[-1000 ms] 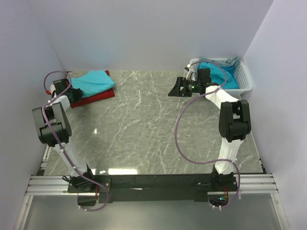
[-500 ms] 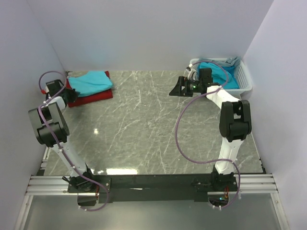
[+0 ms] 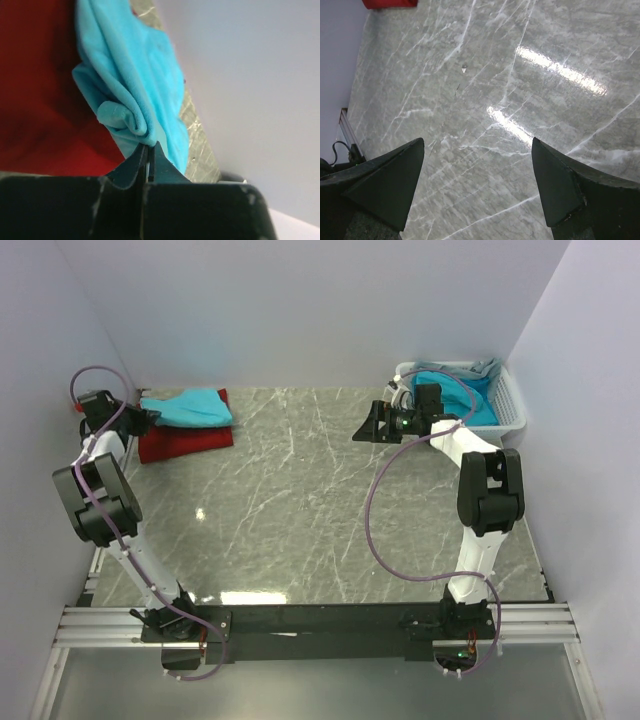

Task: Fold and stack the t-shirts
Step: Neatly place the folded tshirt to the corner

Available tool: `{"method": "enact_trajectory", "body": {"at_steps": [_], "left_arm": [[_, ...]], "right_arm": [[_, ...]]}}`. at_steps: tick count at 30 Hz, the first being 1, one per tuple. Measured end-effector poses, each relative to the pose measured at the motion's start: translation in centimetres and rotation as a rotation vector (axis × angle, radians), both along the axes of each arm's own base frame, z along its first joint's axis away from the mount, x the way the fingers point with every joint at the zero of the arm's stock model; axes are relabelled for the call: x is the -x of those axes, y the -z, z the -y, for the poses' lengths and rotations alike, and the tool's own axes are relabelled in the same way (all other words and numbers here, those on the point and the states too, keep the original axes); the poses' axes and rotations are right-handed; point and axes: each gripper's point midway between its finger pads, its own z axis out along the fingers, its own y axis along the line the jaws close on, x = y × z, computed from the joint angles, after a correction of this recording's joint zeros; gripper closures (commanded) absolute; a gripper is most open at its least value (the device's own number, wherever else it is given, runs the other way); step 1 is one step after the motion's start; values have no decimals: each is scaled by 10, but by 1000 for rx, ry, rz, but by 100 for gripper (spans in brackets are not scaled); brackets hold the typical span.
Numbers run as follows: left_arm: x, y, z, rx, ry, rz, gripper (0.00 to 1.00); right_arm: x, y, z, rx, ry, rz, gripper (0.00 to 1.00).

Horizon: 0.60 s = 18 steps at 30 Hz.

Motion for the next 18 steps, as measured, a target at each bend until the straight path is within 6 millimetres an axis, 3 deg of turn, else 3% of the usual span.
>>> {"method": "enact_trajectory", "body": {"at_steps": [5, 9, 14, 16, 17, 18], "left_arm": [[-2, -14, -7, -15, 22, 31, 100], [6, -11, -21, -33, 24, 21, 98], [16, 0, -31, -61, 36, -17, 64], [20, 7, -32, -70, 45, -37, 59], [23, 11, -31, -72, 48, -48, 37], [26, 18, -31, -84, 50, -64, 29]], "right_arm": [[0, 0, 0, 0, 0, 0, 6], [0, 0, 0, 0, 0, 0, 6], [0, 0, 0, -3, -3, 0, 6], [0, 0, 0, -3, -3, 0, 6], [0, 0, 0, -3, -3, 0, 6], [0, 0, 0, -3, -2, 0, 5]]}}
